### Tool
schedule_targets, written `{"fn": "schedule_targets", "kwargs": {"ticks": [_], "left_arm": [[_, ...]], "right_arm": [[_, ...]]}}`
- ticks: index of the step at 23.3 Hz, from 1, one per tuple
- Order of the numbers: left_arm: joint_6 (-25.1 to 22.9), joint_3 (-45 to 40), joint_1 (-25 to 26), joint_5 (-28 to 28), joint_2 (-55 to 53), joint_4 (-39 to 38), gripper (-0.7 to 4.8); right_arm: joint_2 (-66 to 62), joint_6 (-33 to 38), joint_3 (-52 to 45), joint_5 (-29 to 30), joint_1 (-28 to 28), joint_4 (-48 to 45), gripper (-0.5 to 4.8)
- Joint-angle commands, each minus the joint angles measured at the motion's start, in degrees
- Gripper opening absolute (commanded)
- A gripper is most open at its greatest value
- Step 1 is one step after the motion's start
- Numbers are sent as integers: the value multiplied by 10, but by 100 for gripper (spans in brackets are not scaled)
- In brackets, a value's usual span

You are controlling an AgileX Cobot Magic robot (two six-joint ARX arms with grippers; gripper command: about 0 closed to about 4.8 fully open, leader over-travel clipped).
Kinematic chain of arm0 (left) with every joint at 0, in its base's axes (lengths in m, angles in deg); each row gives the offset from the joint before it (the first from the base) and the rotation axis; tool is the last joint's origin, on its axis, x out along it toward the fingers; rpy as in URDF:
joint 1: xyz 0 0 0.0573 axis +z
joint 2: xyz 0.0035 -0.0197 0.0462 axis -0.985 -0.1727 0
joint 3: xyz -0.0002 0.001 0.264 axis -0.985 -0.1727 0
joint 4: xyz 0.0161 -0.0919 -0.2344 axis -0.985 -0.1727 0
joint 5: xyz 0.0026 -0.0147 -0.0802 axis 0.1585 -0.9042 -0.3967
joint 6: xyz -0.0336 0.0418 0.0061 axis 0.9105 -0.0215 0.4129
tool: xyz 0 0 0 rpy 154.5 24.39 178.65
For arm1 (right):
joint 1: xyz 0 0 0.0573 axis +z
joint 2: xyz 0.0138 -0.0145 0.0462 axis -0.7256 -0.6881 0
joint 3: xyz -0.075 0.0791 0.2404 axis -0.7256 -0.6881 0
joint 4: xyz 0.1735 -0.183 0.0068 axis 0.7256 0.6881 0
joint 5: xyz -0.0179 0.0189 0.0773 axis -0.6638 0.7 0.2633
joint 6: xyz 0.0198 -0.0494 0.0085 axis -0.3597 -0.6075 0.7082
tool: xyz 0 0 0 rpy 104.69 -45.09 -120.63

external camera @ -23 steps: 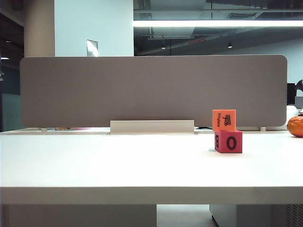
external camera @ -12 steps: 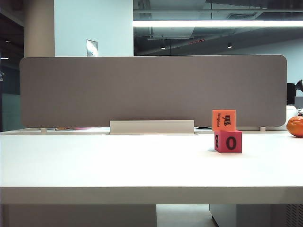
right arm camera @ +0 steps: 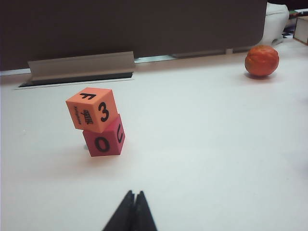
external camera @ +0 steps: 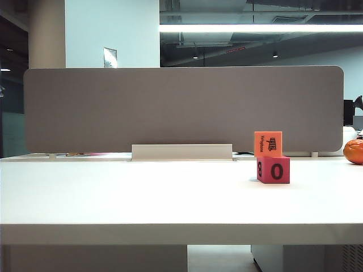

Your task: Stack one letter block on top of another letter block.

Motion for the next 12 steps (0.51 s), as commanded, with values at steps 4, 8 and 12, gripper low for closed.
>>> {"fn": "schedule_targets", "kwargs": {"ticks": [4,8,12], "left_arm": [[-2,2,0,0,1,6,-6],[-2,2,0,0,1,5,-6],[-2,2,0,0,1,6,-6]], "right_arm": [[33,0,-21,-3,0,7,-1],[46,-7,-21,-5,-1,19,-1],[58,-16,-21,-14,-1,48,-1]]}}
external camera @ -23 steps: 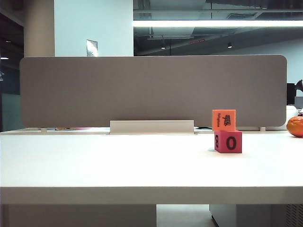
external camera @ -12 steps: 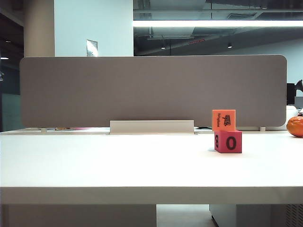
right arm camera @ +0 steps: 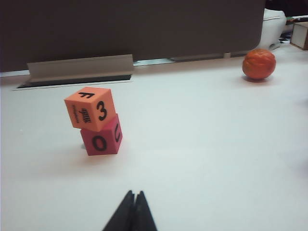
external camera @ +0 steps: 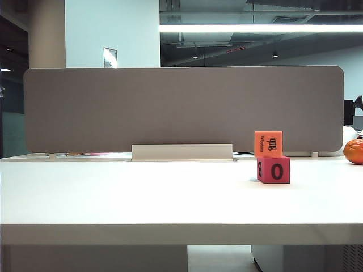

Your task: Stack one letter block on top of another letter block.

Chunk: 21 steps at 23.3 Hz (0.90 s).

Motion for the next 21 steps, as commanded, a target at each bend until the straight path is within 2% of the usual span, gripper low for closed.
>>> {"fn": "schedule_targets", "kwargs": {"ticks": [1,7,21], "left_arm": [[-2,2,0,0,1,5,-6],[-2,2,0,0,1,5,-6],[-2,2,0,0,1,5,-6]], "right_arm": [[1,-14,-3,-7,0,21,-1],[1,-42,-3,-7,0,30,-1],[1,-38,-3,-5,1,36,-1]]}}
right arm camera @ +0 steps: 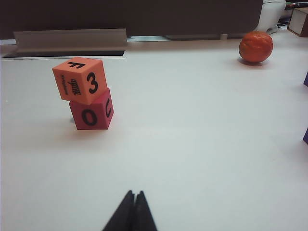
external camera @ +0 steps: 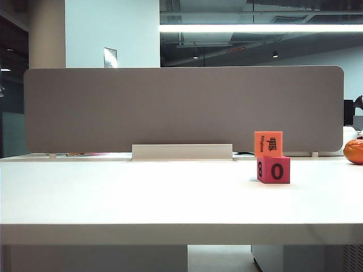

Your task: Stack one letter block on top of another letter block.

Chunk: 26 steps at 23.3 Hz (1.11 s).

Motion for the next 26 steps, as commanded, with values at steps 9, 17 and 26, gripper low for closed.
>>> {"fn": "schedule_targets", "kwargs": {"ticks": [9,17,26], "left_arm": [[-2,2,0,0,1,6,-6],[-21,-20,0,120,108,-15,-6],[10,-116,-33,304,254,-2,-6]], "right_arm": [[1,1,-3,-1,1,-6,-1],[1,1,-3,-1,1,-6,-1],[1,1,-3,-1,1,-6,-1]]}}
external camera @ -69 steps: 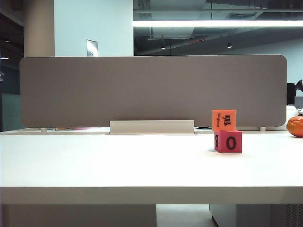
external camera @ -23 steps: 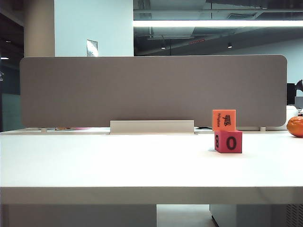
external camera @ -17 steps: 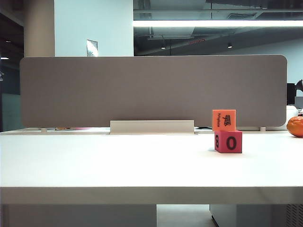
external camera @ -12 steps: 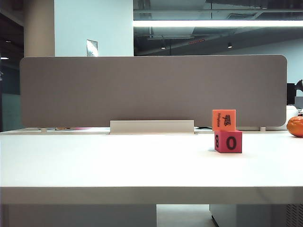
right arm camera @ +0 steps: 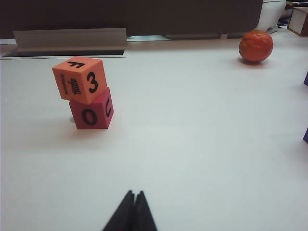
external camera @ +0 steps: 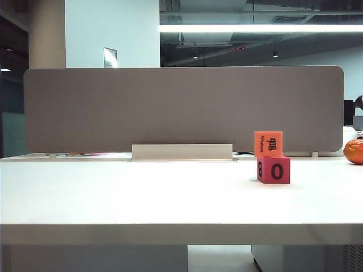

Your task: Stack one letter block on top of another letter block.

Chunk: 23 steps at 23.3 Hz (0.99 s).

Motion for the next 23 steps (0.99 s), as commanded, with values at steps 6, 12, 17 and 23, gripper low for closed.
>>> {"fn": "schedule_targets", "kwargs": {"ticks": [6,12,17,23], "left_arm": [[5,-65,-29,49,103,12,-6],[-1,-68,-28,43,138,-9,-6],[-7,-68,5,7,143,-24,-6],[-6,-68,6,6,143,-26,-6]], "right_arm": [[1,1,-3,-1,1,-7,-1],[1,1,-3,-1,1,-7,-1],[1,1,-3,-1,1,-7,-1],[1,1,-3,-1,1,-7,-1]]}}
